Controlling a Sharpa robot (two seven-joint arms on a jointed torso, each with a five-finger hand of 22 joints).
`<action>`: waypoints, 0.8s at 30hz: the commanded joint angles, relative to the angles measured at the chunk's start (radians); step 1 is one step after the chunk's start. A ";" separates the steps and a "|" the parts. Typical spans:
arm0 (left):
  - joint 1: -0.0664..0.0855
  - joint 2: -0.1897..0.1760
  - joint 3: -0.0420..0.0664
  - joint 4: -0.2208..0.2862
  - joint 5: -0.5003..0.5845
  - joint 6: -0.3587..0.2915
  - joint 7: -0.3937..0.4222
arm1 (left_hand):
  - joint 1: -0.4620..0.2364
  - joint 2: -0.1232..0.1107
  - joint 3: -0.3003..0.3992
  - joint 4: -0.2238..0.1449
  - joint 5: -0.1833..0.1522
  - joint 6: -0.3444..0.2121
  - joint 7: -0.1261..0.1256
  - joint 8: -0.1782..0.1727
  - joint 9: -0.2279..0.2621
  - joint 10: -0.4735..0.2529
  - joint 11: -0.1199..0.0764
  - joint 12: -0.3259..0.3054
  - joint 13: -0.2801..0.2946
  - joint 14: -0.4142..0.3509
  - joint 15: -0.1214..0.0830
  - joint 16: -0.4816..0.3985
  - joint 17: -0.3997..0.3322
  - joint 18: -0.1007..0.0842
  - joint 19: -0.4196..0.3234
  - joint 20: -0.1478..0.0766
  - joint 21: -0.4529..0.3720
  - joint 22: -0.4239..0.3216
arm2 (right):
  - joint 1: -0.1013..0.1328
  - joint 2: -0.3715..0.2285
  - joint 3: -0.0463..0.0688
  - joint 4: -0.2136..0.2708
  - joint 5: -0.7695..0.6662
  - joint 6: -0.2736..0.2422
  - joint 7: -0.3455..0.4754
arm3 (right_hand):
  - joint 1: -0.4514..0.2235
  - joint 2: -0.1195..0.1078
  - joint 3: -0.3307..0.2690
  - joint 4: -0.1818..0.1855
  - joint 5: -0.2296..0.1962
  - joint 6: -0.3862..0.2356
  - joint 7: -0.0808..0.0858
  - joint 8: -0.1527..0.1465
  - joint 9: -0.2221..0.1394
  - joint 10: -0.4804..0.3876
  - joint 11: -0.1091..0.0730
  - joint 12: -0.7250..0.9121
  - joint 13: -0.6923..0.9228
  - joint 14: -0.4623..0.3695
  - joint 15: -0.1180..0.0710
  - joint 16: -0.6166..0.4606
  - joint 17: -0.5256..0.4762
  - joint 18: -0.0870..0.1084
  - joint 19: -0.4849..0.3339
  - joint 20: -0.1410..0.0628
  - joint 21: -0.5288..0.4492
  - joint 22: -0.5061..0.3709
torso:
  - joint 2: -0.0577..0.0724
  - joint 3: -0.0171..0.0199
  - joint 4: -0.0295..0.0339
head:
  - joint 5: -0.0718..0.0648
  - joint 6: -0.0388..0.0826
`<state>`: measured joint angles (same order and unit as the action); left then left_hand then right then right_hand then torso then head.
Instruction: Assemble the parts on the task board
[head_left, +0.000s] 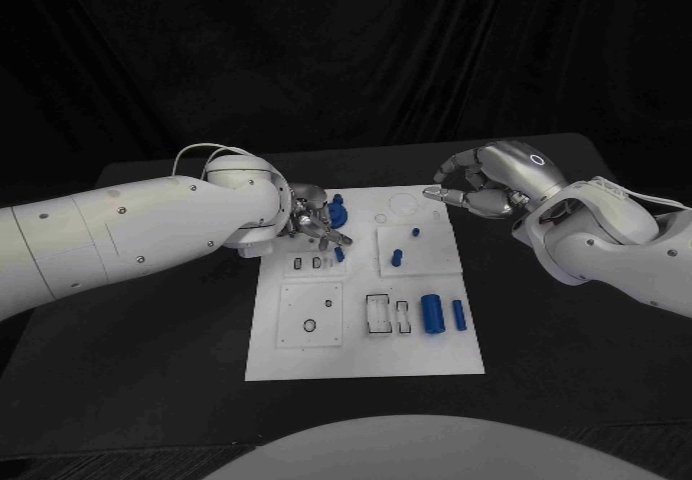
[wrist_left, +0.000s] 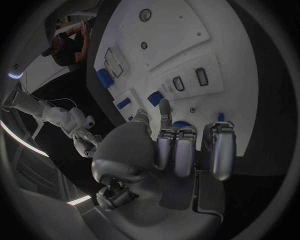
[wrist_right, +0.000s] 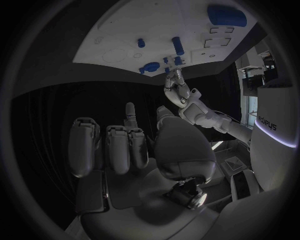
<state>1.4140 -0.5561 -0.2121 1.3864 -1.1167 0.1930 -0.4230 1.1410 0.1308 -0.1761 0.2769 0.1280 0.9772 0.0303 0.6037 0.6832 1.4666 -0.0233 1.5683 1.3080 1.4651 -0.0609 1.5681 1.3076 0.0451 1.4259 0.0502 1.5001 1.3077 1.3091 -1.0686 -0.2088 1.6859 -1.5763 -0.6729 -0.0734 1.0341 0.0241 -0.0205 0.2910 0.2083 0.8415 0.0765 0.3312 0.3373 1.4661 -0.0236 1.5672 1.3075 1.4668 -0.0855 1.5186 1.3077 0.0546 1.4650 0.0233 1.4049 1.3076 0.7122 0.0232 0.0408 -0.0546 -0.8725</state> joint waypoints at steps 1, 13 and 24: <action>0.001 0.005 0.001 -0.005 -0.002 0.023 0.002 | 0.008 0.001 0.005 0.000 -0.005 -0.003 0.000 -0.005 0.001 0.104 -0.004 0.002 0.263 0.106 -0.005 0.003 0.263 -0.001 -0.006 -0.003 -0.006 0.103 | -0.002 0.000 0.001 -0.002 -0.001 0.004 -0.008 | 0.004 0.009 -0.005 -0.001 0.004 0.009 0.000 -0.005 -0.001 0.105 0.006 0.004 0.263 0.088 0.006 0.001 0.187 -0.018 0.044 0.009 0.007 0.215 | 0.000 -0.0026 -0.0016 | -0.001 0.000; 0.000 0.017 0.001 -0.021 -0.002 0.049 0.003 | 0.003 0.006 0.007 0.003 -0.008 0.012 -0.001 -0.015 0.009 0.104 -0.004 0.002 0.263 0.106 -0.005 0.003 0.263 0.001 -0.011 -0.003 -0.010 0.098 | -0.002 0.009 0.001 -0.007 -0.001 0.008 -0.010 | 0.004 0.010 -0.005 0.000 0.004 0.009 0.000 -0.005 -0.001 0.105 0.006 0.004 0.263 0.089 0.006 0.001 0.187 -0.018 0.044 0.009 0.007 0.215 | -0.006 -0.0014 -0.0025 | -0.002 0.000; -0.004 0.027 0.001 -0.035 -0.002 0.069 0.004 | -0.008 0.010 0.006 0.007 -0.016 0.036 -0.004 -0.042 0.011 0.104 -0.007 0.002 0.263 0.106 -0.007 0.003 0.263 0.002 -0.013 -0.004 -0.013 0.096 | -0.002 0.018 0.001 -0.014 -0.001 0.006 -0.005 | 0.005 0.011 -0.007 0.000 0.007 0.009 0.000 -0.007 -0.001 0.105 0.006 0.004 0.263 0.088 0.006 0.000 0.186 -0.017 0.043 0.009 0.004 0.214 | -0.005 -0.0042 -0.0060 | -0.007 0.000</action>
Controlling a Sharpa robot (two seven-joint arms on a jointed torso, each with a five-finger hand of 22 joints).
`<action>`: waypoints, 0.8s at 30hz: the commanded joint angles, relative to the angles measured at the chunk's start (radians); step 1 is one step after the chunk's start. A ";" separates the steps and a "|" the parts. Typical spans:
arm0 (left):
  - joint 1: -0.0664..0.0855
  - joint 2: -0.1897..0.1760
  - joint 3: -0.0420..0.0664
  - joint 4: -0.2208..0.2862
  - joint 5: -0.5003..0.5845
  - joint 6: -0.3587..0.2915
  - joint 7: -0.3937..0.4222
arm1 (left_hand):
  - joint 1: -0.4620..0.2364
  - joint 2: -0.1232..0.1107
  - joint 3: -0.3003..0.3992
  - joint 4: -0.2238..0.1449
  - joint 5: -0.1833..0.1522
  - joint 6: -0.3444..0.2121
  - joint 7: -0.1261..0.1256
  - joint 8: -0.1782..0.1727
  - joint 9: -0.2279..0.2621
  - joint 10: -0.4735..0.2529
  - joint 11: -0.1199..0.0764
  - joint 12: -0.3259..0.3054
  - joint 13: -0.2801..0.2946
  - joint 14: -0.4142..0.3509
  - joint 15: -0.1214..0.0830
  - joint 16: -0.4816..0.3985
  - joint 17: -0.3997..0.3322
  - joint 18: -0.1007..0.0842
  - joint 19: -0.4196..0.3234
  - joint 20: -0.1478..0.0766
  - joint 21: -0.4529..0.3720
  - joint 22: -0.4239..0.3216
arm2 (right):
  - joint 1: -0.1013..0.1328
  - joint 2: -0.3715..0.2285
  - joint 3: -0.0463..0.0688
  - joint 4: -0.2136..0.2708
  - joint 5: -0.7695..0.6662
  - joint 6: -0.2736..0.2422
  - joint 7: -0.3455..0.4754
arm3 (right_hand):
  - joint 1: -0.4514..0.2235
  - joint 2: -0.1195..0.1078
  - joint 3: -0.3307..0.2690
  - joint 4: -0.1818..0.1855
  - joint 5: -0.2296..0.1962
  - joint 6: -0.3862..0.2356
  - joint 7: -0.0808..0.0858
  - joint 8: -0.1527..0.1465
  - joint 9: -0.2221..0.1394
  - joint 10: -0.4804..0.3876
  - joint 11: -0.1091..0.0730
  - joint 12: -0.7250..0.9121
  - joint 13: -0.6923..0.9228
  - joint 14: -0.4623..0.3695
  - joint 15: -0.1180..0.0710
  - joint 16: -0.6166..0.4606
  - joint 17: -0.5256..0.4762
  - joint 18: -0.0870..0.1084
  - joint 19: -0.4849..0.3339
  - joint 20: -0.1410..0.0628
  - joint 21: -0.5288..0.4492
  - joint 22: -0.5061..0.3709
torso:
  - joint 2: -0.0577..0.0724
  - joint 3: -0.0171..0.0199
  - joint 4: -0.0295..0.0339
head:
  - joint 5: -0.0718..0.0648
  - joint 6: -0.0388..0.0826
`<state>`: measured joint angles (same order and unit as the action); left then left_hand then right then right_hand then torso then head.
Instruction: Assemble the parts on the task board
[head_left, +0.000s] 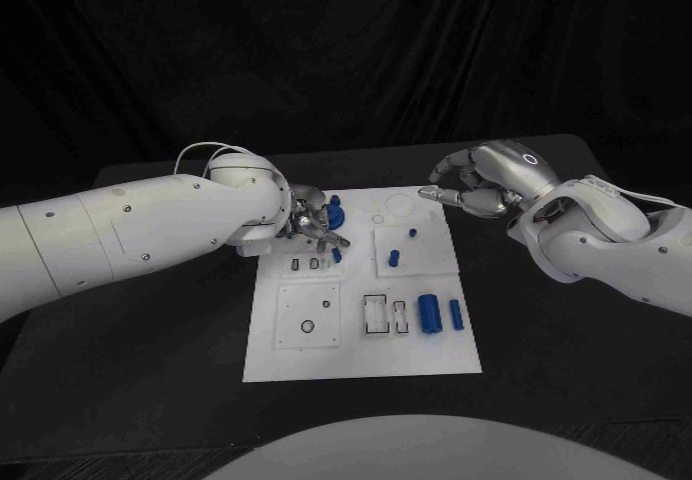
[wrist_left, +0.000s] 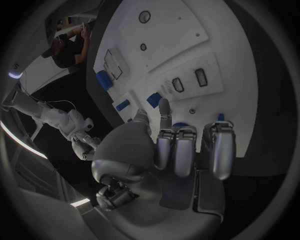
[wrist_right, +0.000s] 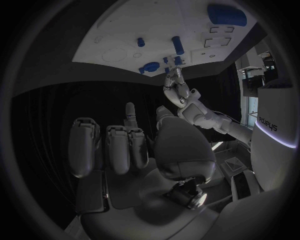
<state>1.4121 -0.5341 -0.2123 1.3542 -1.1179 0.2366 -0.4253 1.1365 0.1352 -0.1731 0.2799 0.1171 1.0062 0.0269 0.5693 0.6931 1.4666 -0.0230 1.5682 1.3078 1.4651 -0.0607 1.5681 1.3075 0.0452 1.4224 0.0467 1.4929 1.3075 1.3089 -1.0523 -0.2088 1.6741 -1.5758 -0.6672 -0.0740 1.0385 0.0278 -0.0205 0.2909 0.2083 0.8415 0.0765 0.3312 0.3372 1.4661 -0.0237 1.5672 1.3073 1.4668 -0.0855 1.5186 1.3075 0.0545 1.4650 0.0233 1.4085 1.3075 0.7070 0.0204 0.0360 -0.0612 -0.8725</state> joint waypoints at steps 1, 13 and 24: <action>-0.003 0.008 0.001 -0.005 -0.001 0.028 0.006 | -0.006 0.006 0.003 0.004 -0.007 0.010 -0.001 -0.012 0.001 0.104 -0.008 0.003 0.263 0.106 -0.008 0.003 0.263 0.001 -0.008 -0.001 -0.006 0.097 | -0.002 0.002 0.001 -0.003 -0.001 -0.001 -0.003 | 0.002 0.007 -0.008 -0.001 0.009 0.010 0.000 -0.007 -0.001 0.105 0.006 0.004 0.263 0.088 0.006 0.000 0.186 -0.017 0.043 0.009 0.001 0.214 | 0.000 -0.0014 -0.0013 | 0.002 0.000; -0.008 0.016 0.001 -0.016 -0.001 0.044 0.002 | -0.011 0.009 0.004 0.001 -0.014 0.019 0.000 -0.047 -0.001 0.104 -0.008 0.003 0.263 0.106 -0.009 0.003 0.263 0.002 -0.008 -0.003 -0.009 0.097 | -0.003 0.009 0.001 -0.010 -0.001 -0.005 0.003 | 0.005 0.008 -0.011 -0.001 0.015 0.011 0.000 -0.009 -0.002 0.105 0.006 0.004 0.263 0.088 0.006 -0.001 0.184 -0.017 0.043 0.009 0.000 0.214 | 0.000 0.0000 -0.0026 | 0.002 0.000; -0.013 0.024 0.001 -0.022 -0.001 0.059 0.001 | -0.005 0.009 0.010 -0.005 -0.007 0.026 0.001 -0.074 -0.006 0.104 -0.008 0.003 0.263 0.106 -0.009 0.003 0.263 0.002 -0.009 -0.003 -0.011 0.095 | -0.004 0.014 0.001 -0.013 -0.001 -0.005 0.006 | 0.007 0.010 -0.012 -0.001 0.018 0.012 0.000 -0.010 -0.002 0.105 0.006 0.004 0.263 0.088 0.006 -0.001 0.184 -0.017 0.043 0.008 0.000 0.214 | -0.001 0.0009 -0.0028 | 0.006 0.000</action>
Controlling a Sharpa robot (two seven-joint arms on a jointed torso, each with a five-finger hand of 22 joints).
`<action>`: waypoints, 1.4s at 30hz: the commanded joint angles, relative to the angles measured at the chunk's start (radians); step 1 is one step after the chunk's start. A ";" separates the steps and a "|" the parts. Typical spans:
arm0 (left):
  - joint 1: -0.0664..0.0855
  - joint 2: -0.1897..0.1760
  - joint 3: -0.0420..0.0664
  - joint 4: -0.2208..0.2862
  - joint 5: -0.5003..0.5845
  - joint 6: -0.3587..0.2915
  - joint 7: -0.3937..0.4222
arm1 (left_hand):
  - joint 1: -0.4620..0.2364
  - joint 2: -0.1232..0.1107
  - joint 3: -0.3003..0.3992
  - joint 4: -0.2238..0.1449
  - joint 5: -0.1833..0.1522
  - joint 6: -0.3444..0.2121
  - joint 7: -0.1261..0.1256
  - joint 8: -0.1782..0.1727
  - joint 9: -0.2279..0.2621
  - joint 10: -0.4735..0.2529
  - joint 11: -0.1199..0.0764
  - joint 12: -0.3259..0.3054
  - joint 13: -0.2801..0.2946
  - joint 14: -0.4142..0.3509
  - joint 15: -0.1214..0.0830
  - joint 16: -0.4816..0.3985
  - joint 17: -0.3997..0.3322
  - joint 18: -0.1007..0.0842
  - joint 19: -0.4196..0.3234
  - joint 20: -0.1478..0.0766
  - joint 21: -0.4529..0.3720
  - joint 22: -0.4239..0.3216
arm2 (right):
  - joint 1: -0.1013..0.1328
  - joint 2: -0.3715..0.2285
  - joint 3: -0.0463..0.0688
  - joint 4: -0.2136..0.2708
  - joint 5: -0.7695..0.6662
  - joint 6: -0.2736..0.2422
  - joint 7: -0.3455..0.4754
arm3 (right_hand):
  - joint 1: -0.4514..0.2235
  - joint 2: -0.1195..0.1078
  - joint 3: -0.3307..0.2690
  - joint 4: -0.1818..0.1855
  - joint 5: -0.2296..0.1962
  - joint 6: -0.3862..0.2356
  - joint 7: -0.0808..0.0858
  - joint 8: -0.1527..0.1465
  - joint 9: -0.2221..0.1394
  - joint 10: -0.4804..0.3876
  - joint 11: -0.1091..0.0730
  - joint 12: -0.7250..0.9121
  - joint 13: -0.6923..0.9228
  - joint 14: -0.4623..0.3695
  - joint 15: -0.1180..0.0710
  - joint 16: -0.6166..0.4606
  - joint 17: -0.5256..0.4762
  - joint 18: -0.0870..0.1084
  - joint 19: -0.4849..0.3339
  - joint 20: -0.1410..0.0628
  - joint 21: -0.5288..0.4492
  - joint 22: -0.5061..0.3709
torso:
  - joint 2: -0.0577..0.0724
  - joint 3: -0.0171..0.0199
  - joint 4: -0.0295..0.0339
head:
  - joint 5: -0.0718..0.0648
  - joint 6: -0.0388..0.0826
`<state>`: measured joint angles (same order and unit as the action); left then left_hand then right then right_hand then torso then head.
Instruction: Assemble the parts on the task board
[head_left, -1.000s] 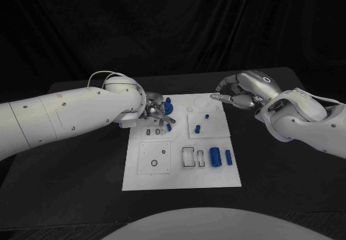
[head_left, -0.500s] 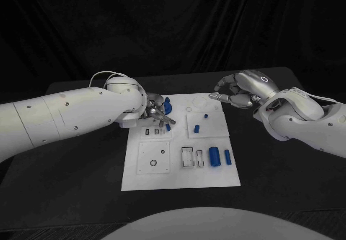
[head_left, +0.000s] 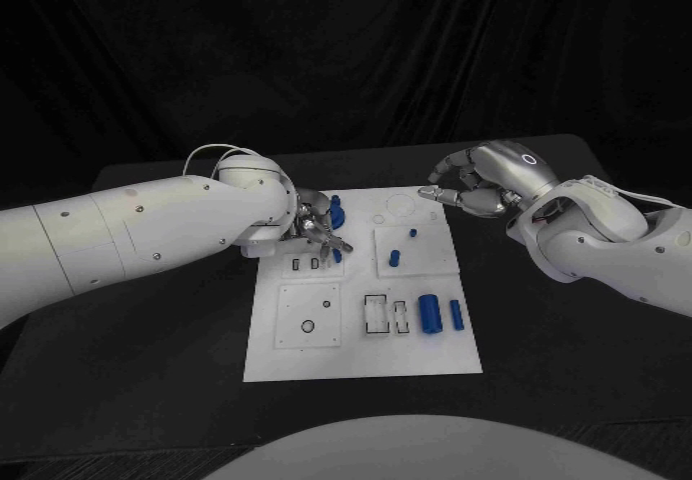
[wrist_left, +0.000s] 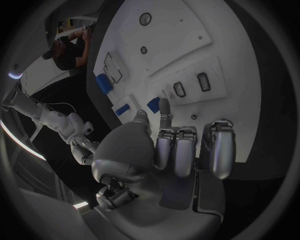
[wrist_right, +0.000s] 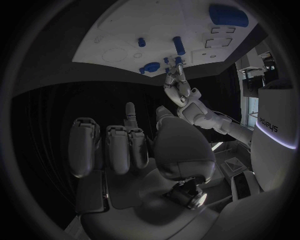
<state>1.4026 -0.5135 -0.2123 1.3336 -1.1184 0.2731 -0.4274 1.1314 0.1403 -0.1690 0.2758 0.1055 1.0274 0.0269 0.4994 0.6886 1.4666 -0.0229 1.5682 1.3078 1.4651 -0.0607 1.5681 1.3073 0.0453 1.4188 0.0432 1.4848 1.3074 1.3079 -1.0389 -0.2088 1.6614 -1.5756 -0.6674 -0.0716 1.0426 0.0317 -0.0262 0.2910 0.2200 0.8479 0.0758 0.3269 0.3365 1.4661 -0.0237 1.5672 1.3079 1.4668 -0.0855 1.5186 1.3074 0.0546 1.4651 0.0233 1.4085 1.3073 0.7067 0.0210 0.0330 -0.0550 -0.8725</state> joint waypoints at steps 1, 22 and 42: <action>-0.003 0.004 0.001 -0.001 -0.001 0.023 0.003 | 0.003 0.004 0.007 -0.003 0.005 0.007 0.001 -0.010 -0.002 0.104 -0.008 0.003 0.263 0.106 -0.009 0.003 0.263 0.002 -0.006 0.001 -0.004 0.095 | -0.002 0.001 0.001 0.000 -0.001 -0.005 0.004 | 0.003 0.006 -0.006 -0.001 0.006 0.005 0.001 -0.006 -0.001 0.105 0.006 0.004 0.263 0.088 0.006 -0.001 0.184 -0.017 0.043 0.008 0.000 0.214 | 0.000 -0.0001 0.0002 | -0.001 0.000; -0.007 0.016 0.001 -0.010 -0.001 0.042 0.001 | 0.038 0.003 0.031 -0.033 0.026 0.031 -0.001 -0.062 -0.004 0.104 -0.009 0.003 0.263 0.106 -0.011 0.003 0.263 0.002 -0.003 -0.001 -0.007 0.097 | -0.003 0.007 0.001 -0.004 -0.001 -0.008 0.006 | 0.012 0.008 -0.008 -0.002 0.018 0.007 0.001 -0.009 -0.002 0.105 0.006 0.004 0.263 0.087 0.006 -0.002 0.182 -0.017 0.042 0.008 -0.001 0.214 | -0.002 -0.0025 0.0013 | -0.002 0.000; -0.008 0.018 0.001 -0.012 -0.001 0.046 0.008 | 0.082 0.004 0.081 -0.081 0.060 0.029 0.005 -0.132 -0.004 0.104 -0.005 0.003 0.263 0.106 -0.007 0.003 0.263 0.005 -0.013 0.002 -0.019 0.090 | -0.002 0.001 0.001 -0.005 -0.001 -0.012 0.001 | 0.016 0.017 -0.007 0.000 0.027 0.010 0.001 -0.010 -0.002 0.105 0.006 0.004 0.263 0.087 0.006 -0.004 0.179 -0.016 0.040 0.008 -0.005 0.213 | -0.003 -0.0014 0.0021 | -0.007 0.000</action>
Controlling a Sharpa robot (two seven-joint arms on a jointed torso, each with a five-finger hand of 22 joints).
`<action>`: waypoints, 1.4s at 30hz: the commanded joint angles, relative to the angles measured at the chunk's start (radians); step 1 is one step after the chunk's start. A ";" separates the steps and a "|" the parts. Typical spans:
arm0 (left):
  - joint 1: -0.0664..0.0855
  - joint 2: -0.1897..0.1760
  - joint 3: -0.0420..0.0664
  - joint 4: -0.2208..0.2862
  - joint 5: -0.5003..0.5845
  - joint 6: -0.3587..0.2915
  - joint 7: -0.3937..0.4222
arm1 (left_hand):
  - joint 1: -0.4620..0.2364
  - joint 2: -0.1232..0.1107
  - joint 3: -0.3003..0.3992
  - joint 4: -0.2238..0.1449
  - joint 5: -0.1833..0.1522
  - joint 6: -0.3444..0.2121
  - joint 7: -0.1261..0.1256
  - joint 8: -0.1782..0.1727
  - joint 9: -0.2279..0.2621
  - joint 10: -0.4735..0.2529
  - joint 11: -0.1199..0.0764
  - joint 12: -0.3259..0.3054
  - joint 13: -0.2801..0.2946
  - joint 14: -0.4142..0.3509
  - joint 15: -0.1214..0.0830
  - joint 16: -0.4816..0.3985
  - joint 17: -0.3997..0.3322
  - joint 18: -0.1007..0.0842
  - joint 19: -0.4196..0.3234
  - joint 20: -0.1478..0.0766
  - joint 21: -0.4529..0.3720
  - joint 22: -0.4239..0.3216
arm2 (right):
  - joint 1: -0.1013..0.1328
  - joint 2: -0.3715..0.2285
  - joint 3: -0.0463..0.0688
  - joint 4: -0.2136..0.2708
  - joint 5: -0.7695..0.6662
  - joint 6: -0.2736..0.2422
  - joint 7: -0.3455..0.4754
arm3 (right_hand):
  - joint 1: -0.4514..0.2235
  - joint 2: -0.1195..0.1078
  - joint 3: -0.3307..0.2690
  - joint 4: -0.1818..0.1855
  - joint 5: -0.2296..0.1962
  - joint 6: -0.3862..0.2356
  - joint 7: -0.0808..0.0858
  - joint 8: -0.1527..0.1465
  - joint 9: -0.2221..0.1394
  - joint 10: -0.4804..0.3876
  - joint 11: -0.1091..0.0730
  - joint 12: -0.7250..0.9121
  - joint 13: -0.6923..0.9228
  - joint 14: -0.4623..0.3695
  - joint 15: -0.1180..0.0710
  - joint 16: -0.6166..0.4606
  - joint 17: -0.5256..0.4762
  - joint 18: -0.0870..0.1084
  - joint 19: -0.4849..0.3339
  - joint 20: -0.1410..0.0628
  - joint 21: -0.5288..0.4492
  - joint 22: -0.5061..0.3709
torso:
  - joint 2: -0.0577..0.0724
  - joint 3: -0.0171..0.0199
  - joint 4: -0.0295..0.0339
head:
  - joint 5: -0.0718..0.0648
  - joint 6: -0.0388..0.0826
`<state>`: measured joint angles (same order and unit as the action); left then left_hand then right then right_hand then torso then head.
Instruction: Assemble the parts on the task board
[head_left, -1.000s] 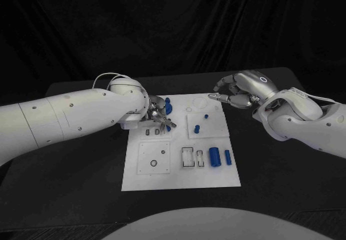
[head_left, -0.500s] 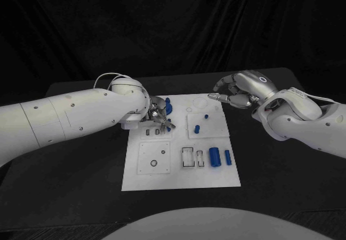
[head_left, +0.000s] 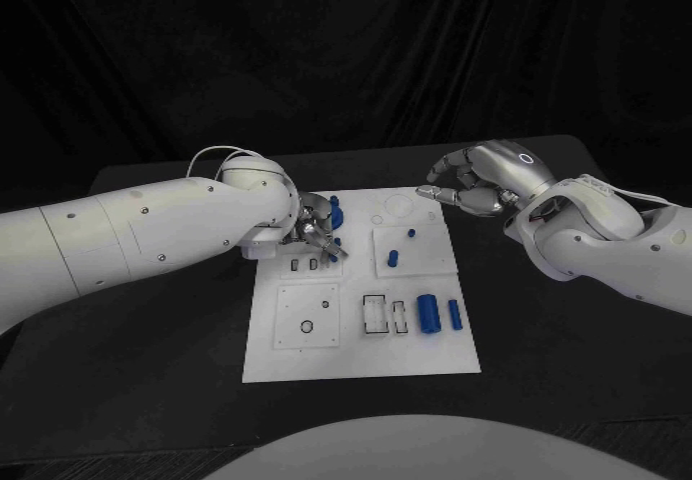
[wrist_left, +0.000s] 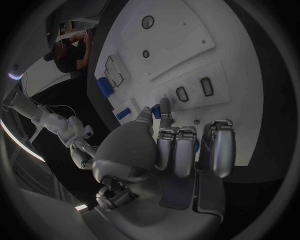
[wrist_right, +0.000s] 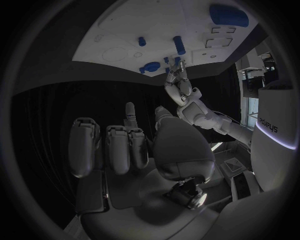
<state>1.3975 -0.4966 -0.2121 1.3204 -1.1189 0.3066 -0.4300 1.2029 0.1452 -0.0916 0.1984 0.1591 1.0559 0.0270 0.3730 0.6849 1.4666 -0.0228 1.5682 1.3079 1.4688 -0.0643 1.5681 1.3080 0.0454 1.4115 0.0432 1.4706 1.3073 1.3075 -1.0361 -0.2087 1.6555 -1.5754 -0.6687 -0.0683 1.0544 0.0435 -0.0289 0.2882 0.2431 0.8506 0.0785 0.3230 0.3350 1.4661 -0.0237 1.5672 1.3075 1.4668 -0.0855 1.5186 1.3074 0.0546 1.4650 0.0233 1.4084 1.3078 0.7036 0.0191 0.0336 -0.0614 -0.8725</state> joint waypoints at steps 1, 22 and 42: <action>-0.003 0.001 0.001 0.001 0.000 0.013 0.011 | 0.010 0.000 0.004 -0.003 0.007 0.001 0.005 -0.006 -0.001 0.104 -0.005 0.003 0.263 0.102 -0.003 0.003 0.263 0.005 -0.006 0.002 -0.005 0.090 | -0.002 -0.002 0.001 0.001 -0.002 -0.011 -0.003 | 0.004 0.005 -0.005 0.003 0.004 0.007 -0.002 -0.006 -0.001 0.105 0.006 0.004 0.263 0.087 0.006 -0.004 0.179 -0.016 0.040 0.008 -0.005 0.212 | 0.000 0.0004 0.0015 | 0.000 0.000; -0.003 -0.007 0.001 -0.005 0.000 0.017 0.044 | 0.043 -0.033 0.126 -0.053 0.214 -0.013 0.016 -0.093 0.025 0.104 0.005 0.003 0.263 0.102 0.007 0.003 0.263 0.011 -0.029 0.012 -0.028 0.078 | -0.002 -0.007 0.001 0.003 -0.002 0.013 -0.011 | 0.034 0.018 -0.001 0.000 0.043 0.008 -0.003 -0.014 -0.003 0.105 0.005 0.004 0.263 0.086 0.005 -0.004 0.178 -0.016 0.039 0.008 -0.006 0.212 | -0.001 -0.0002 0.0006 | 0.000 0.000; -0.002 -0.047 0.001 0.018 0.000 -0.041 0.116 | -0.044 -0.186 0.557 -0.111 0.335 0.015 0.018 -0.121 0.143 0.104 0.006 0.003 0.263 0.102 0.008 0.003 0.263 0.013 -0.033 0.014 -0.048 0.091 | -0.003 -0.006 0.001 0.004 -0.002 0.031 -0.016 | 0.046 0.022 0.000 0.001 0.069 0.005 -0.005 -0.021 -0.005 0.105 0.003 0.004 0.263 0.086 0.004 -0.005 0.177 -0.015 0.038 0.007 -0.008 0.211 | -0.001 -0.0001 -0.0009 | 0.014 0.000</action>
<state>1.3972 -0.5391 -0.2122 1.3298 -1.1192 0.2952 -0.3507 1.1610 -0.0365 0.3815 0.1639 0.4976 1.0549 0.0567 0.2556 0.8256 1.4650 -0.0173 1.5680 1.3083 1.4650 -0.0606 1.5681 1.3076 0.0453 1.3811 0.0593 1.4270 1.3078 1.3069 -1.0411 -0.2087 1.6568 -1.5752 -0.6479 -0.0702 1.0898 0.0659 -0.0289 0.2882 0.3083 0.8533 0.0757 0.3055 0.3312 1.4661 -0.0237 1.5672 1.3080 1.4668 -0.0855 1.5186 1.3073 0.0546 1.4650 0.0233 1.4068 1.3074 0.7023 0.0188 0.0336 -0.0497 -0.8725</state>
